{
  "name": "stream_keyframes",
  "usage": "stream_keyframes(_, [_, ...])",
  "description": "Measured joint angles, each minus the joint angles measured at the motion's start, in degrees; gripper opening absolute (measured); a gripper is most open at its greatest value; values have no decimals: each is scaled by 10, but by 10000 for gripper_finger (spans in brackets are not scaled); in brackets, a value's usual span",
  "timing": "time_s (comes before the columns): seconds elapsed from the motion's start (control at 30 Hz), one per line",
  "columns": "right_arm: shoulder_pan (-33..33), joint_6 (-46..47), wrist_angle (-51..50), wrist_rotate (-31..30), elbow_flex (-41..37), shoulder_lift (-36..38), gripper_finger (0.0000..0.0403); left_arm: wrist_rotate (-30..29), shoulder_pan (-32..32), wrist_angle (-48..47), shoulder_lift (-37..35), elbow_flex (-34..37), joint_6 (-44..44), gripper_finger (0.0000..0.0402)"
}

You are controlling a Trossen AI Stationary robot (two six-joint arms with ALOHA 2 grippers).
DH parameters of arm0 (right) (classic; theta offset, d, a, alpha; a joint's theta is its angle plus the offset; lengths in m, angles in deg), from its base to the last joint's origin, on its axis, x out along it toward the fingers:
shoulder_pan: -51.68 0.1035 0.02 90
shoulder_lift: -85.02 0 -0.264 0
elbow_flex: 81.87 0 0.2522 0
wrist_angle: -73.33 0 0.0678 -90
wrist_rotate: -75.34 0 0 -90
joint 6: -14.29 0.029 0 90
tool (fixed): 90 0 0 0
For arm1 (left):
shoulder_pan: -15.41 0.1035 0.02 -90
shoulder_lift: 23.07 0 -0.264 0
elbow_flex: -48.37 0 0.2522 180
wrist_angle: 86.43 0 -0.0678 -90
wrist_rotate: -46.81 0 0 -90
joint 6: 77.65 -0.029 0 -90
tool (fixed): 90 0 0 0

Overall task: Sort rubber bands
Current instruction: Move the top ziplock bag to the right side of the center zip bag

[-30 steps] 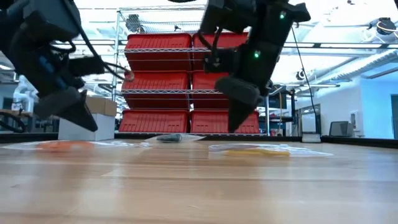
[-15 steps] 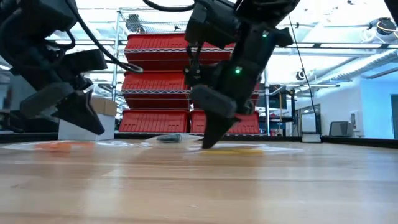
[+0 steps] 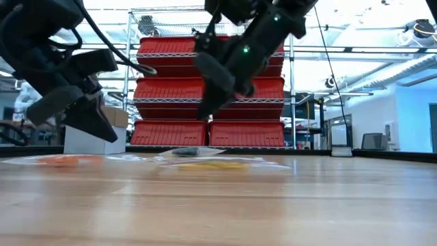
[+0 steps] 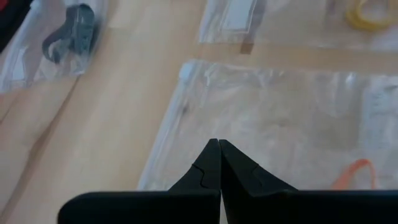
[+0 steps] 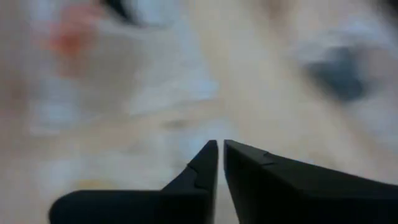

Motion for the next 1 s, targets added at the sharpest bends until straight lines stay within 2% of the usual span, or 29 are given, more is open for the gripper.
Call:
stream_keyframes(0.1, [-38, -78, -43, -24, 0, 12, 51, -3, -9, 3, -23, 0, -11, 0])
stream_keyframes(0.27, [-124, -122, -63, 45, 0, 2, 115, -18, -17, 2, -61, 0, -15, 0])
stream_keyframes(0.43, [-181, -165, -49, 56, -1, -6, 181, -27, -18, -4, -70, 0, -22, 0])
stream_keyframes(0.53, [-205, -182, -33, 81, 0, -15, 205, -27, -18, -3, -69, 0, -25, 0])
stream_keyframes(0.7, [-229, -230, -3, 107, 0, -44, 208, -27, -18, -3, -69, 0, -29, 0])
stream_keyframes(1.0, [-253, -257, 24, 105, -1, -69, 153, -41, -17, -5, -69, 0, -30, 0])
